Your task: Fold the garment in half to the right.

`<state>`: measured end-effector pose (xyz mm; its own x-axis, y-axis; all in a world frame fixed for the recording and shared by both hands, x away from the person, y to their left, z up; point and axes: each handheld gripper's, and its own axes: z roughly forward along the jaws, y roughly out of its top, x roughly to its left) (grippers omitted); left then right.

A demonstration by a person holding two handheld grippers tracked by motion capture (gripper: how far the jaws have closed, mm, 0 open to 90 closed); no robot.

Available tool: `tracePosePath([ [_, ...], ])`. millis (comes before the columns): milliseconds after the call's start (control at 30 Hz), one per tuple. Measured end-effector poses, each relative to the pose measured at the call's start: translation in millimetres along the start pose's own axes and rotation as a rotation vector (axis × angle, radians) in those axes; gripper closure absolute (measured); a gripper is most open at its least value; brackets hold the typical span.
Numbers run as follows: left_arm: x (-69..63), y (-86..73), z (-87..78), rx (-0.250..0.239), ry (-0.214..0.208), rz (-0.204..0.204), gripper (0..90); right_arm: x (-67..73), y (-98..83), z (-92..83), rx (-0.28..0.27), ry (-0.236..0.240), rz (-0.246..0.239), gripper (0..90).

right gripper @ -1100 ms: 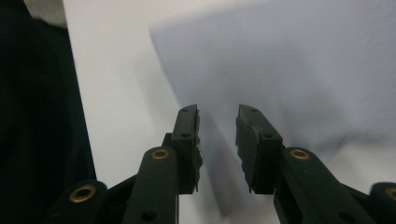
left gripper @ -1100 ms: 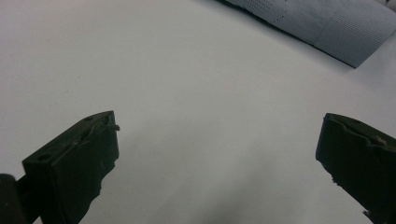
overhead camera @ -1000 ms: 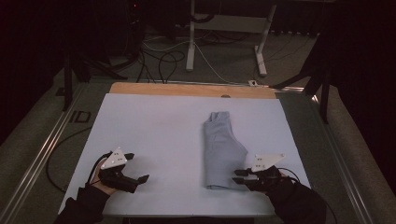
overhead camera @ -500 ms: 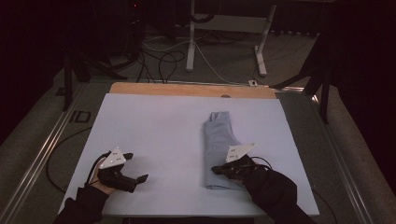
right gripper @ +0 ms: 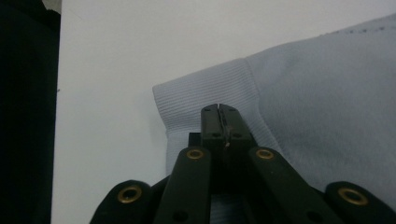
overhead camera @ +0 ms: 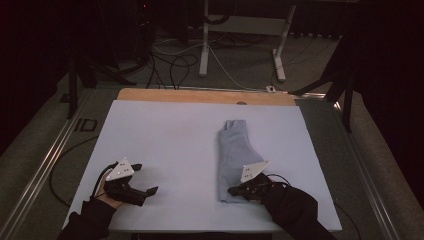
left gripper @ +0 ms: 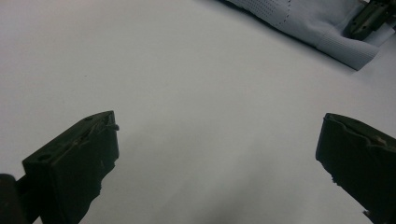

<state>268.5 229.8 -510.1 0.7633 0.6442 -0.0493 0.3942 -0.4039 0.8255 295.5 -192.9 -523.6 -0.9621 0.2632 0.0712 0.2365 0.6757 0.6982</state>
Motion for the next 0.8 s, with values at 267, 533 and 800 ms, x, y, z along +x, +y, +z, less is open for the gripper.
tracePosePath([
  [267, 0.3, 0.5, 0.0, -0.002, 0.000, -0.001, 0.5, 8.0, -4.7, -3.9, 0.008, 0.018, -0.007, 90.0],
  [533, -0.3, 0.4, 0.9, 0.003, -0.002, 0.005, 0.5, 6.1, -4.8, -3.5, 0.005, 0.026, -0.006, 90.0],
  [800, 0.0, 0.6, 1.2, 0.003, 0.000, 0.000, 0.5, 8.0, 4.8, -10.9, -0.042, 0.029, -0.017, 87.2],
])
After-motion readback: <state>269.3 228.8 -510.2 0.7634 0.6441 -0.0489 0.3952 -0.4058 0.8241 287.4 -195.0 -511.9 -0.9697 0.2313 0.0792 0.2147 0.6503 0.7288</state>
